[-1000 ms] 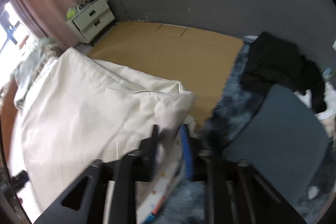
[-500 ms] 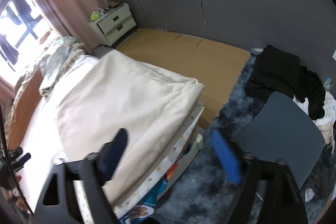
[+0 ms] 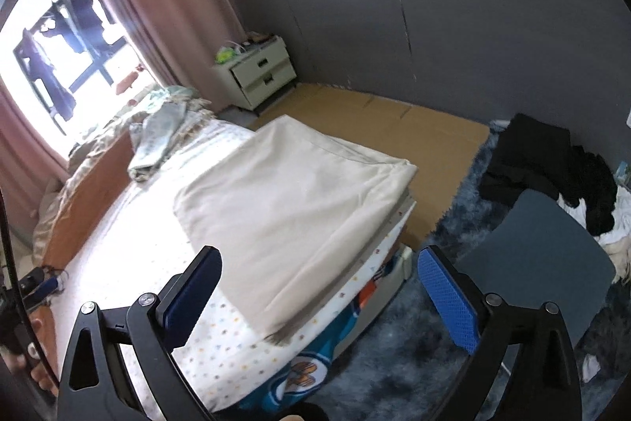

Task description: Fold large clothes

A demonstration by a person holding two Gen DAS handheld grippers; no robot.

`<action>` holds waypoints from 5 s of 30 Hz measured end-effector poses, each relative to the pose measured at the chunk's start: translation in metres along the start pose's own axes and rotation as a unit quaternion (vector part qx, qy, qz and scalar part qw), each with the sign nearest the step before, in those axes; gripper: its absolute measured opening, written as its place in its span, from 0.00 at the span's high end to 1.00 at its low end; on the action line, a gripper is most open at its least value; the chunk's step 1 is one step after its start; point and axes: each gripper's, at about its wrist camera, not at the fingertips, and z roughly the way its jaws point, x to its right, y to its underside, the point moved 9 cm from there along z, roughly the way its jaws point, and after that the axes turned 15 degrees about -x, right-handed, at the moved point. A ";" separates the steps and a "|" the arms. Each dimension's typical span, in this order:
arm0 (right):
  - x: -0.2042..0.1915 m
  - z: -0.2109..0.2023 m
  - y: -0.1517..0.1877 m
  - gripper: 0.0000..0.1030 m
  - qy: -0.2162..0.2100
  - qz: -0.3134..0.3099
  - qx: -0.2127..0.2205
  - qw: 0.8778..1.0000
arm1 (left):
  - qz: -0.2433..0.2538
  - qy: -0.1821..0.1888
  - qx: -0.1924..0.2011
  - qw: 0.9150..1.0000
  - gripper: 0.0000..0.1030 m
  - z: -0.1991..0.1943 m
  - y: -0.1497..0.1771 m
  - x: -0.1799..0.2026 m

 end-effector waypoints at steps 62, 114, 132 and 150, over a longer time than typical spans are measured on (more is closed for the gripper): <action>-0.131 -0.204 0.302 0.02 -0.053 -0.264 0.151 0.951 | 0.014 -0.205 0.240 0.949 0.01 -0.250 0.361 0.002; -0.178 -0.177 0.342 0.02 -0.036 -0.281 0.164 0.945 | -0.011 -0.233 0.289 0.929 0.00 -0.274 0.395 -0.013; -0.176 -0.178 0.345 0.02 -0.040 -0.281 0.161 0.945 | -0.010 -0.234 0.289 0.928 0.00 -0.274 0.401 -0.005; -0.169 -0.173 0.348 0.02 -0.043 -0.278 0.154 0.947 | -0.003 -0.244 0.289 0.926 0.00 -0.271 0.407 0.004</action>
